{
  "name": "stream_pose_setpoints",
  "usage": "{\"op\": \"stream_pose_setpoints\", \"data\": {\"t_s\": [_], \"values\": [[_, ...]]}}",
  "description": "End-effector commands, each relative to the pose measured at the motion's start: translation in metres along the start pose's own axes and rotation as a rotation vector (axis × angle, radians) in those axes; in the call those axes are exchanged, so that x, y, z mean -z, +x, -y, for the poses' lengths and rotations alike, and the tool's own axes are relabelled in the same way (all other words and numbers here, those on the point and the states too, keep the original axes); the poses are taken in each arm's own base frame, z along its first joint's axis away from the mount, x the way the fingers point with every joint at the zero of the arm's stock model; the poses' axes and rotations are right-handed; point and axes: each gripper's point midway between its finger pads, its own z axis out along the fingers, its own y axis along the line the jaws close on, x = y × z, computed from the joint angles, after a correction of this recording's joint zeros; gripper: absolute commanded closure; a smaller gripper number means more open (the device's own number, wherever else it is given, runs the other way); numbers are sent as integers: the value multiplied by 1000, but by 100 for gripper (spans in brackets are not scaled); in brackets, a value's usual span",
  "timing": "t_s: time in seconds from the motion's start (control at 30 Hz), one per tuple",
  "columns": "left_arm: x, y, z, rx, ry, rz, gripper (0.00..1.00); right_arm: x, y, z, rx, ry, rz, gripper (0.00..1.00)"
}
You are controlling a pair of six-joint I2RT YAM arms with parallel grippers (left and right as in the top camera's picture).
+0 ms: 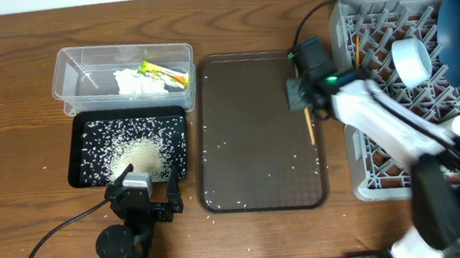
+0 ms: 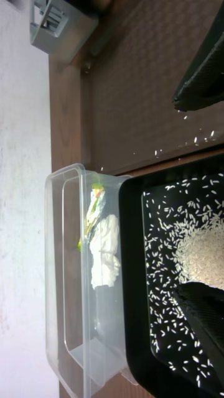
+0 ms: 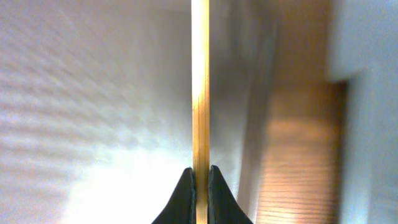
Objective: Sort waste into correct bins and load items into the dishwasher rack
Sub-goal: 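Lower the chopsticks into the left side of the rack and release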
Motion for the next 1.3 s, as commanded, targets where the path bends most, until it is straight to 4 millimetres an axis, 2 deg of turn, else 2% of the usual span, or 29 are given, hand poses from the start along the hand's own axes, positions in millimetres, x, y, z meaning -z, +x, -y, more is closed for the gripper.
{"op": "stream_pose_setpoints", "data": {"t_s": [0.0, 0.1, 0.17, 0.23, 0.37, 0.5, 0.53, 0.6, 0.63, 0.77, 0.9, 1.03, 1.07, 1.1, 1.13, 1.17, 1.27], "values": [[-3, 12, -3, -1, -15, -24, 9, 66, -55, 33, 40, 29, 201, 99], [-3, 12, -3, -1, -15, -24, 9, 86, -63, 72, 46, 127, 238, 99], [-3, 12, -3, -1, -15, -25, 9, 86, -64, 96, 33, 178, 234, 99], [-3, 12, -3, -1, -15, -25, 9, 78, -63, 118, -3, 201, 217, 99], [-3, 12, -3, -1, -15, -25, 10, 51, -57, 126, 12, 135, 160, 99], [-3, 12, -3, -1, -15, -24, 9, 20, -48, 136, 6, 163, 109, 99], [-3, 12, -3, -1, -15, -25, 10, 14, -48, 136, 6, 163, 106, 91], [-3, 12, -3, -1, -15, -25, 10, 11, -50, 135, 6, 158, 112, 63], [-3, 12, -3, -1, -15, -25, 10, 13, -52, 133, 7, 153, 120, 60], [-3, 12, -3, -1, -15, -24, 9, 44, -69, 125, 3, 140, 192, 54], [-3, 12, -3, -1, -15, -24, 9, 103, -81, 106, -5, 83, 297, 51], [-3, 12, -3, -1, -15, -25, 10, 161, -74, 70, 45, -43, 365, 46], [-3, 12, -3, -1, -15, -25, 10, 176, -70, 60, 62, -80, 380, 41], [-3, 12, -3, -1, -15, -25, 9, 188, -65, 51, 77, -109, 391, 32], [-3, 12, -3, -1, -15, -25, 9, 201, -59, 41, 96, -144, 400, 7], [-3, 12, -3, -1, -15, -25, 9, 212, -52, 32, 114, -176, 403, 1], [-3, 12, -3, -1, -15, -25, 10, 238, -29, 12, 160, -256, 395, 1]]}}
